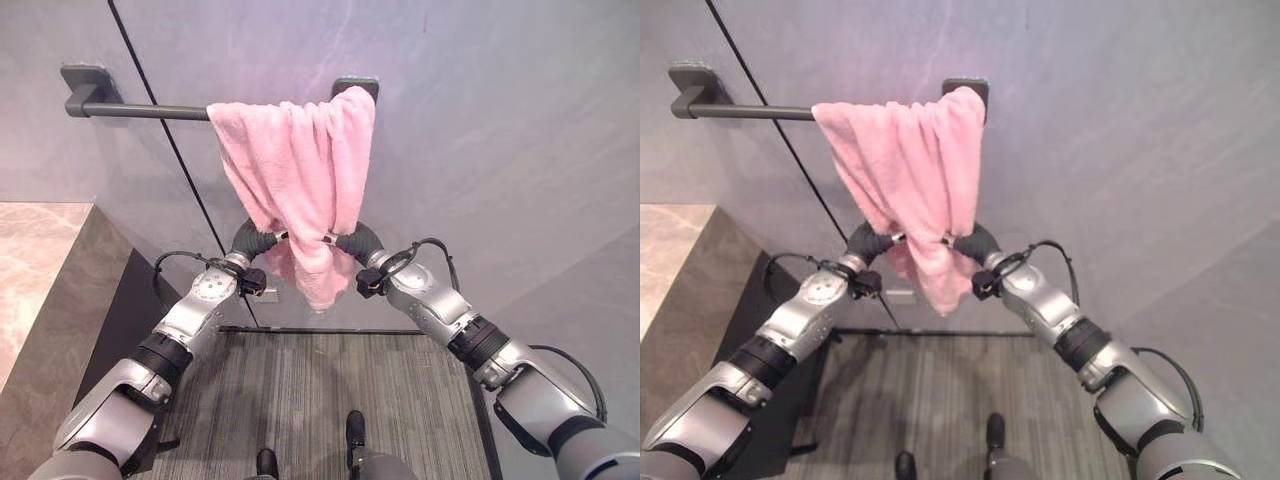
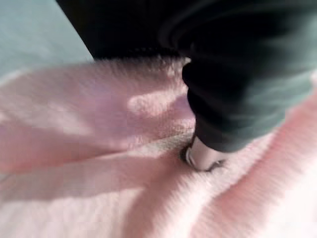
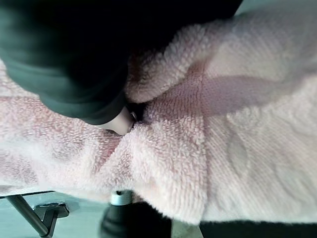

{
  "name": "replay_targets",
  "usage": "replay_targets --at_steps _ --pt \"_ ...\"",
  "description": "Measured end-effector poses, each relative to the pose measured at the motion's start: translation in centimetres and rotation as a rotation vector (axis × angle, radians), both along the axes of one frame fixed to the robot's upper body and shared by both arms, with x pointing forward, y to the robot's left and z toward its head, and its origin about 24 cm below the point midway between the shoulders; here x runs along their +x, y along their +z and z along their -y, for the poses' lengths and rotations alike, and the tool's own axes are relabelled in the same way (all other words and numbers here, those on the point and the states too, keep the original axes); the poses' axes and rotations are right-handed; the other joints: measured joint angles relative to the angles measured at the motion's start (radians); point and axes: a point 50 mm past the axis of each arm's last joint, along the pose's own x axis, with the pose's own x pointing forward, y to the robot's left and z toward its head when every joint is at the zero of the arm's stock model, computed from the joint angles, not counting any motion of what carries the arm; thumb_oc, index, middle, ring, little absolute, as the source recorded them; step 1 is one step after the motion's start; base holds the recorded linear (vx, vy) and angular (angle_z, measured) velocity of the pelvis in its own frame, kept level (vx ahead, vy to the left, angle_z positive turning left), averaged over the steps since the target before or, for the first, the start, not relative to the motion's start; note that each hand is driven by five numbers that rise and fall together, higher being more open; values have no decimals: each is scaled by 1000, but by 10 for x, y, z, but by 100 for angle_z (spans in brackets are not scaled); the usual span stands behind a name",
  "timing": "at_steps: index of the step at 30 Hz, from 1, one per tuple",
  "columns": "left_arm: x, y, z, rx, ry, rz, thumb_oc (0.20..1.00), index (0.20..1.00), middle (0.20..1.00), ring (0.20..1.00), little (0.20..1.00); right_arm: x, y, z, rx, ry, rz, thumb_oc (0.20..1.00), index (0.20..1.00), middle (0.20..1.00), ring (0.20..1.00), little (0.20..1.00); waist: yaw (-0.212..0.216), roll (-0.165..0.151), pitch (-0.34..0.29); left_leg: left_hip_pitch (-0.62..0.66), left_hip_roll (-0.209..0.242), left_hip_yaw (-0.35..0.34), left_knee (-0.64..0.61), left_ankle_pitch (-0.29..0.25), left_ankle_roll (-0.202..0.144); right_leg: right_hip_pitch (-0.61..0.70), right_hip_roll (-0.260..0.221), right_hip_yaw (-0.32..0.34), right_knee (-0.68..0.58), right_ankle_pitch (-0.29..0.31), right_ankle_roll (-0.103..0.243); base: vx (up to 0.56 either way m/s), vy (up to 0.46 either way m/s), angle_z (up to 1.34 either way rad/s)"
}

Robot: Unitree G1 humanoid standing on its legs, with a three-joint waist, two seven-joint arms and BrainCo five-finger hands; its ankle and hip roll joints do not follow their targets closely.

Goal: Put brush and paste in cup on sink, flatten towel.

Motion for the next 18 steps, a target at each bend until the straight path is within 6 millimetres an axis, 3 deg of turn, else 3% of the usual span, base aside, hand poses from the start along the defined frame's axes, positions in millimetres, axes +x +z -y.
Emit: replay_targets --at_steps 6,14,18 --pt "-14 8 5 -21 -34 62 200 200 200 200 200 -6 8 -5 0 24 47 200 200 200 200 200 3 -2 -13 12 2 -18 0 0 0 22 1 -11 0 -2 -2 -4 -7 8" --pt "-35 49 -27 -70 104 279 200 200 200 200 200 -22 41 -19 65 127 167 200 200 200 200 200 43 -6 -45 0 7 -50 0 3 -4 30 0 -40 0 -8 -4 -33 -4 11" --pt "-43 54 -53 -42 230 348 200 200 200 200 200 -23 48 -21 69 147 194 200 200 200 200 200 69 -18 -65 -6 11 -67 0 6 -8 30 3 -58 0 -15 -9 -3 10 13"
